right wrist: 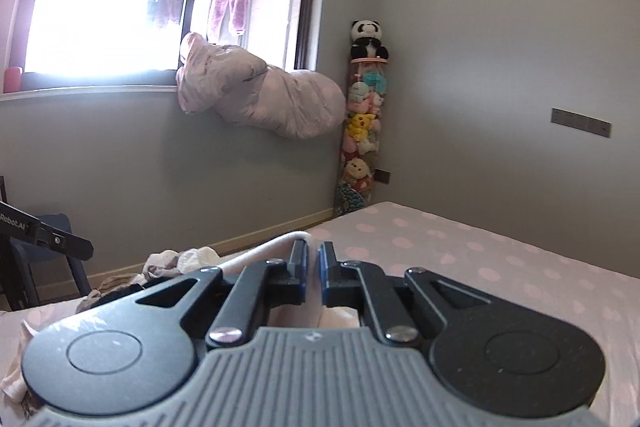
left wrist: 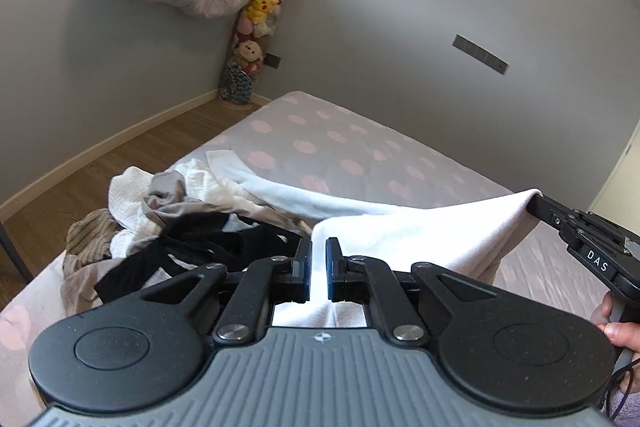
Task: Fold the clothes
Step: 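Pull the white shirt out of the heap and spread it on the bed with both grippers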
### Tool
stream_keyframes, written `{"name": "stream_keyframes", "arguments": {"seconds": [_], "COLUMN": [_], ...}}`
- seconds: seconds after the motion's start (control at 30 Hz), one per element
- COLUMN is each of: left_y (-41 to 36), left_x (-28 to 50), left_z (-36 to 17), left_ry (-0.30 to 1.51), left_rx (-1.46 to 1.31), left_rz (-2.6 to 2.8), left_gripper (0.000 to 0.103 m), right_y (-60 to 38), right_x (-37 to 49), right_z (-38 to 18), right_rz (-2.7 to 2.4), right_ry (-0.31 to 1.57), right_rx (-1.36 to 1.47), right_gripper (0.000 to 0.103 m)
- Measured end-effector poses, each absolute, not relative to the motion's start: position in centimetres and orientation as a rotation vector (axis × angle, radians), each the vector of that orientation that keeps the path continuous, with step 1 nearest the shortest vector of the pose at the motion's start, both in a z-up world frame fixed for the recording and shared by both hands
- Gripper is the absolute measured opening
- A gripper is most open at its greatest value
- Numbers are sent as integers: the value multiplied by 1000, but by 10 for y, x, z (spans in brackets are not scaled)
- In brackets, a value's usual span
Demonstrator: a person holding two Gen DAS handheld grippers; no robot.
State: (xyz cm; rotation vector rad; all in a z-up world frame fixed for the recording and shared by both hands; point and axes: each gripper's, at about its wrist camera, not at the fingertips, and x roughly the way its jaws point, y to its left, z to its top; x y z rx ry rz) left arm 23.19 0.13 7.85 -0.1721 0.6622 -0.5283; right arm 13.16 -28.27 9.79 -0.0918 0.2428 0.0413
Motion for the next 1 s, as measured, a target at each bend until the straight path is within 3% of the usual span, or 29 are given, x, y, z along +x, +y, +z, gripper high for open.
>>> {"name": "stream_keyframes", "arguments": {"seconds": [0.17,0.37,0.57,0.67,0.73,0.77,0.97,1.0], "left_y": [-40,-93,-139,-154,-159,-160,-173,-175], "left_x": [188,133,79,59,50,46,22,17], "left_z": [66,32,5,-6,-14,-18,-42,-46], "left_ry": [713,806,831,822,826,831,858,853], "left_rx": [-86,-21,22,55,52,50,87,99], "left_rz": [-615,-751,-867,-874,-858,-849,-833,-841], "left_gripper": [4,13,18,25,39,52,54,56], "right_y": [-334,-396,-423,-421,-419,-417,-413,-412], "right_x": [39,-66,-124,-137,-146,-148,-165,-167], "right_z": [69,20,-33,-52,-63,-68,-76,-75], "right_rz": [-87,-272,-378,-374,-363,-360,-333,-330], "right_ry": [292,395,528,578,622,641,627,619], "right_rx": [-36,101,280,326,329,329,343,344], "right_gripper": [7,7,7,8,8,8,18,28]}}
